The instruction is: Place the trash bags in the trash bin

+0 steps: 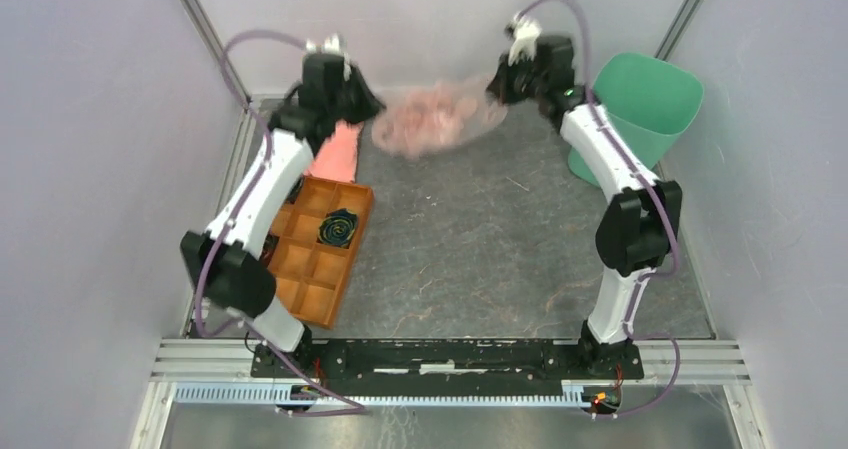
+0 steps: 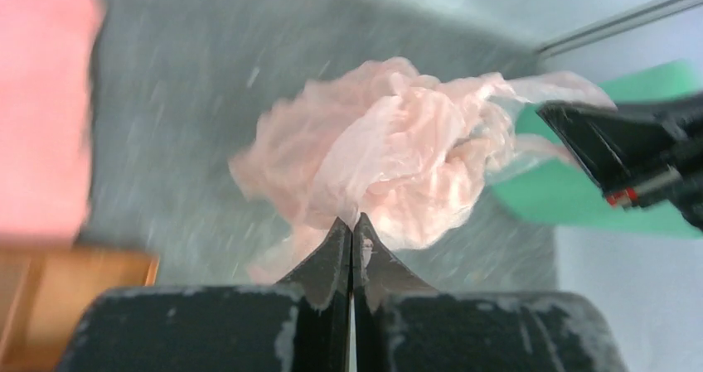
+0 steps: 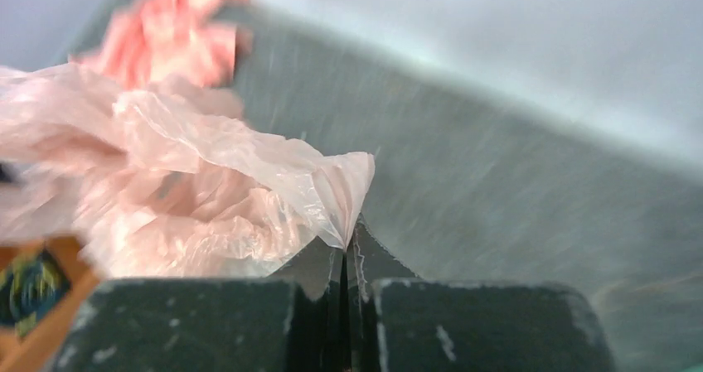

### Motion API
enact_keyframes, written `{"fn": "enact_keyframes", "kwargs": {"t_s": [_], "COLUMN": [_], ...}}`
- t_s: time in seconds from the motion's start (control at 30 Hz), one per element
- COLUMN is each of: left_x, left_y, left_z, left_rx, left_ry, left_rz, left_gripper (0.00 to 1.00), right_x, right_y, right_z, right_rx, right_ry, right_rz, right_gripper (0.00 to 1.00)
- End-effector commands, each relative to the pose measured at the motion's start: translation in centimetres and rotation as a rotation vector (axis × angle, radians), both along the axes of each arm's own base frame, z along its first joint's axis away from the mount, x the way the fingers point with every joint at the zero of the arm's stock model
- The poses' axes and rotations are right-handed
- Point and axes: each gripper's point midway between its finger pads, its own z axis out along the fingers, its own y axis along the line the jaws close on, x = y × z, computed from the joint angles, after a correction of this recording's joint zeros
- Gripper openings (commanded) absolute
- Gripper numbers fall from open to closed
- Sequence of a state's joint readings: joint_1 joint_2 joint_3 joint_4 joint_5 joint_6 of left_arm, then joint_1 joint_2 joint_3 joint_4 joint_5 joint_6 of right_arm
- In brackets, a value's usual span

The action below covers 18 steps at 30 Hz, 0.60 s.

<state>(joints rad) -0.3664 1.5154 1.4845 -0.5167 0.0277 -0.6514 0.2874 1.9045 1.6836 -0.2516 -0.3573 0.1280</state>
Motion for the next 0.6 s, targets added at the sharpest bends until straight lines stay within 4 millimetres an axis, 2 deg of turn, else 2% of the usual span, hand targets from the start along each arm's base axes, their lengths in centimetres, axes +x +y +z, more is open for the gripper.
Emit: {"fn": "enact_keyframes", "kwargs": {"t_s": [0.0, 0.03, 0.07, 0.1, 0.13, 0.17, 0.2, 0.23, 0.3, 0.33, 0.37, 0.4, 0.43, 0.47, 0.5, 0.57], "left_x": [-2.0, -3.6, -5.1, -7.3, -6.6, -7.7, -7.0, -5.9, -4.3, -4.4, -5.0, -6.2, -7.0, -7.7, -8.2, -8.0], "left_y": [-3.0, -3.4, -3.7, -3.3, -3.4, -2.0, -1.0, 0.1, 1.3, 1.2, 0.8, -0.1, -0.8, -1.5, -1.9, -2.3], "left_z": [26.4, 29.0, 29.9, 30.0, 27.6, 25.6, 21.8, 17.1, 5.7, -0.2, -4.6, -8.0, -9.7, -10.5, -10.6, -9.2], "left_rx": [-0.116, -0.137, -0.142, -0.15, -0.16, -0.184, -0.191, -0.18, -0.117, -0.088, -0.086, -0.103, -0.139, -0.183, -0.223, -0.24], "left_ry": [-0.574, -0.657, -0.711, -0.757, -0.756, -0.771, -0.727, -0.637, -0.365, -0.226, -0.118, -0.035, -0.007, 0.008, 0.008, 0.0], "left_rz": [-0.304, -0.336, -0.354, -0.351, -0.315, -0.25, -0.168, -0.075, 0.035, 0.029, -0.005, -0.059, -0.098, -0.127, -0.143, -0.156], "left_gripper": [0.02, 0.02, 0.02, 0.02, 0.02, 0.02, 0.02, 0.02, 0.02, 0.02, 0.02, 0.02, 0.02, 0.02, 0.02, 0.02], "right_x": [-5.2, -7.6, -11.5, -15.1, -17.9, -19.7, -20.8, -21.4, -19.5, -18.7, -19.3, -20.4, -21.4, -22.2, -22.5, -21.5], "right_y": [-3.8, -3.6, -3.9, -3.9, -4.1, -4.3, -4.8, -5.4, -5.3, -4.5, -3.1, -2.3, -1.5, -0.8, -0.1, 1.1], "right_z": [23.5, 26.4, 30.6, 31.4, 32.1, 29.5, 27.4, 25.2, 17.1, 11.7, 6.9, 3.8, 1.3, -0.5, -1.1, -0.5], "right_rx": [0.036, 0.076, 0.137, 0.18, 0.23, 0.254, 0.295, 0.331, 0.328, 0.293, 0.308, 0.346, 0.379, 0.382, 0.367, 0.282], "right_ry": [-0.424, -0.535, -0.705, -0.814, -0.934, -0.974, -1.026, -1.037, -0.896, -0.783, -0.693, -0.619, -0.532, -0.469, -0.45, -0.447], "right_rz": [-0.078, -0.059, -0.04, -0.013, -0.001, 0.003, -0.021, -0.049, -0.094, -0.065, 0.009, 0.06, 0.099, 0.106, 0.109, 0.123], "right_gripper": [0.01, 0.0, 0.01, 0.0, 0.0, 0.01, 0.01, 0.01, 0.01, 0.01, 0.01, 0.01, 0.01, 0.01, 0.01, 0.01]}}
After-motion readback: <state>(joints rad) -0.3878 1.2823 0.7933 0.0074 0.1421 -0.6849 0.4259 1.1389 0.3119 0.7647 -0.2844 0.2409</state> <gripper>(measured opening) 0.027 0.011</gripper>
